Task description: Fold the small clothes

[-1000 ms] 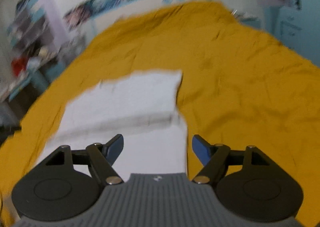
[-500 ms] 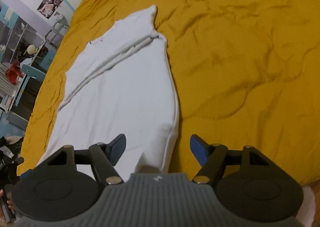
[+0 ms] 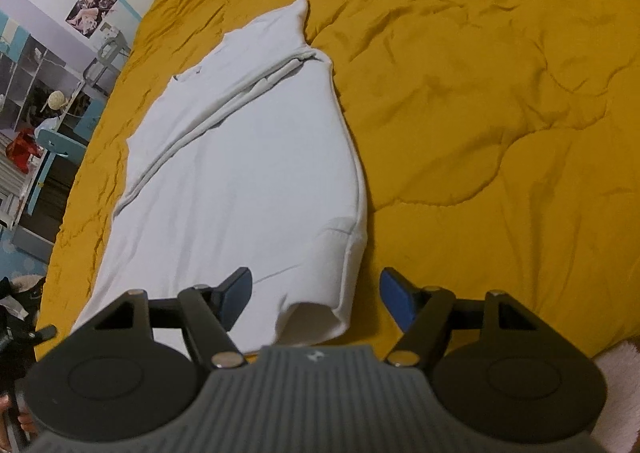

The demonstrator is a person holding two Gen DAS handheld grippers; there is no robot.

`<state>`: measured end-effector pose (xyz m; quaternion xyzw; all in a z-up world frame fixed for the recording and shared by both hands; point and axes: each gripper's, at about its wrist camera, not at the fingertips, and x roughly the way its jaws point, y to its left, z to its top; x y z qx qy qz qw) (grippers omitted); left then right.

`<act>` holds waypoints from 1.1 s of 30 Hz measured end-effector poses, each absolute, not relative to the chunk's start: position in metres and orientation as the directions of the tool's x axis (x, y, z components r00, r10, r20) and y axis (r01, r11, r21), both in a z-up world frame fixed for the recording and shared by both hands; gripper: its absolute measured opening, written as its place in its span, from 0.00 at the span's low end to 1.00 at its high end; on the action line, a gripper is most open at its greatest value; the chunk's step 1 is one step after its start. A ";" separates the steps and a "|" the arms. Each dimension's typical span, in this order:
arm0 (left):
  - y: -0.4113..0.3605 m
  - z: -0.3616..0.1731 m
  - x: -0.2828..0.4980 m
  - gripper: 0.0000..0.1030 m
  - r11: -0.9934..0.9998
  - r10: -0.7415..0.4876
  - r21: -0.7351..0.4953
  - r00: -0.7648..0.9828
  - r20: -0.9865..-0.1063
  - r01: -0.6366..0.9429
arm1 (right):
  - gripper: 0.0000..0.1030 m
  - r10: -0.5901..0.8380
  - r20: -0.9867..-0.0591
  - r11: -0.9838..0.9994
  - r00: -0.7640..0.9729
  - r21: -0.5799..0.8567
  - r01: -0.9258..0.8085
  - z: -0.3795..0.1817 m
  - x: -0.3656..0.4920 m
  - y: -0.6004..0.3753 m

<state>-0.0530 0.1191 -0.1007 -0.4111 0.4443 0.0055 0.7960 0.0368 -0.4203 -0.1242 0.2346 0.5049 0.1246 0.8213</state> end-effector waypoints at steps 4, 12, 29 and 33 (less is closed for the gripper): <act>0.125 -0.113 -0.053 0.64 0.642 -0.335 -0.628 0.576 -0.746 -0.440 | 0.65 0.442 -0.776 0.858 0.451 0.511 0.039 -0.127 0.039 -0.419; 0.127 -0.126 -0.050 0.31 0.546 -0.421 -0.725 0.611 -0.670 -0.419 | 0.59 0.468 -0.764 0.834 0.444 0.548 0.063 -0.131 0.038 -0.421; 0.127 -0.137 -0.050 0.05 0.529 -0.412 -0.737 0.632 -0.657 -0.421 | 0.03 0.483 -0.737 0.807 0.473 0.584 0.087 -0.131 0.037 -0.426; 0.128 -0.131 -0.046 0.04 0.518 -0.423 -0.757 0.650 -0.631 -0.398 | 0.02 0.522 -0.681 0.758 0.514 0.646 0.087 -0.122 0.041 -0.430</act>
